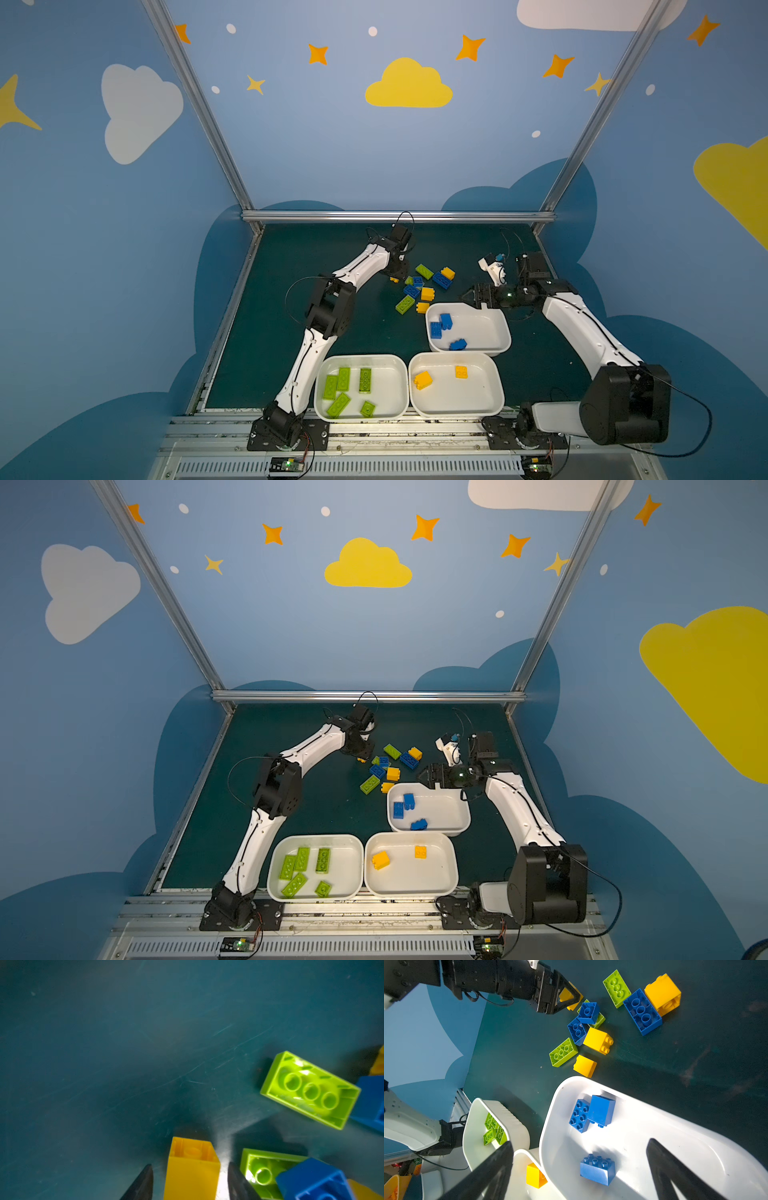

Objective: Sort the legos into containers by color
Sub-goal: 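Return the left gripper to the pile and grasp a yellow brick, then carry the yellow brick to the middle white bin and release it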

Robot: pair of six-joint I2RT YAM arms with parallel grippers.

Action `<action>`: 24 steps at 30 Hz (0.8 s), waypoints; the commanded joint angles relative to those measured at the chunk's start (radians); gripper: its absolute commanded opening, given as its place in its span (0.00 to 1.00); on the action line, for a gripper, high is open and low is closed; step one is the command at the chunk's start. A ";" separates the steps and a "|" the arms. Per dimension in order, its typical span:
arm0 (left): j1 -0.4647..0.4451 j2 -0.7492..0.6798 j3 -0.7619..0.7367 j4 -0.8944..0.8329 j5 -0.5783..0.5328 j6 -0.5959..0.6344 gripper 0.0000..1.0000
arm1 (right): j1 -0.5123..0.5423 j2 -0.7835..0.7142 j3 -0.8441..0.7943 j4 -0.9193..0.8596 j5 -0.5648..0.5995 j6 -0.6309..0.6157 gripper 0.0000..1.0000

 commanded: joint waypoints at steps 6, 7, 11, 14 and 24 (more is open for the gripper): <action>0.018 0.020 0.034 -0.052 0.049 0.020 0.31 | -0.011 -0.013 0.039 -0.036 0.003 -0.013 0.99; 0.018 0.017 0.037 -0.058 0.056 0.024 0.29 | -0.013 -0.013 0.039 -0.036 0.003 -0.012 0.99; 0.017 -0.032 0.060 -0.116 0.068 0.028 0.30 | -0.014 -0.018 0.040 -0.029 0.005 -0.008 0.98; 0.016 -0.104 0.056 -0.163 0.134 0.043 0.30 | -0.016 -0.022 0.036 -0.029 0.007 -0.009 0.99; -0.139 -0.482 -0.277 -0.153 0.329 0.094 0.31 | -0.021 -0.026 0.021 -0.012 0.004 -0.007 0.99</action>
